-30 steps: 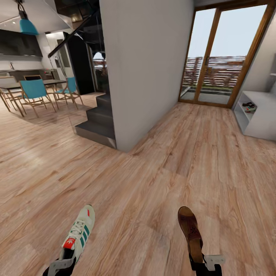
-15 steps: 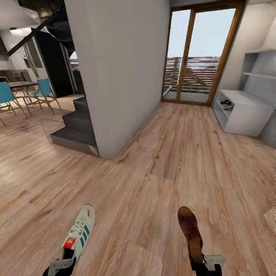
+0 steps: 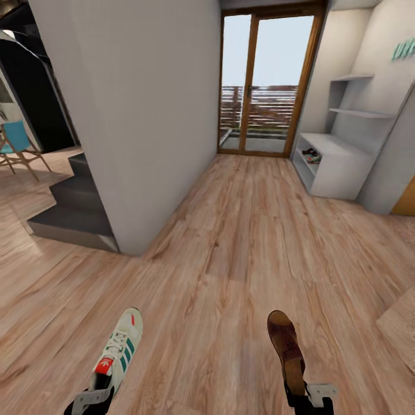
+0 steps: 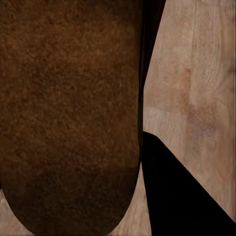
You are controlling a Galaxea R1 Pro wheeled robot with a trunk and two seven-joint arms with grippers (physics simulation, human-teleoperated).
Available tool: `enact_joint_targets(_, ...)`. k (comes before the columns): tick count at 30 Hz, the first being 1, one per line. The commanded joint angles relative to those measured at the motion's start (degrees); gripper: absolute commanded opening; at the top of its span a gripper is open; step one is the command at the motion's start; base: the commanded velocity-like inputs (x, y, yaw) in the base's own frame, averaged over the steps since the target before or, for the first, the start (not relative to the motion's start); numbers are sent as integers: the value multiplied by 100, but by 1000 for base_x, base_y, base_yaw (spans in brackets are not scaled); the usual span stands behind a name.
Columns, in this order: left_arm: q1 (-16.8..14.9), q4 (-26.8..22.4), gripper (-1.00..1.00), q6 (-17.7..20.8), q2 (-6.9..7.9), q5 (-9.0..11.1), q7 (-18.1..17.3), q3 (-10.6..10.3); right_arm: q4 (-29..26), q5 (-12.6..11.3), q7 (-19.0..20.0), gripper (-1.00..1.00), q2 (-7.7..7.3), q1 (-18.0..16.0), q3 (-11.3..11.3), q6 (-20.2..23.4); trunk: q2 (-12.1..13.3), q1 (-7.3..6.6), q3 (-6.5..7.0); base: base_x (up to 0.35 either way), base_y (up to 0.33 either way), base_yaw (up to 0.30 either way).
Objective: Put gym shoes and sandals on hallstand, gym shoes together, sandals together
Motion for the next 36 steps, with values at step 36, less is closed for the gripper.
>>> enact_joint_targets(36,-2,2,-100,-7,2,11,-51,43,14,-74,37,-100,-14,-5,48,-15,-2,2,-5,340,0,-142)
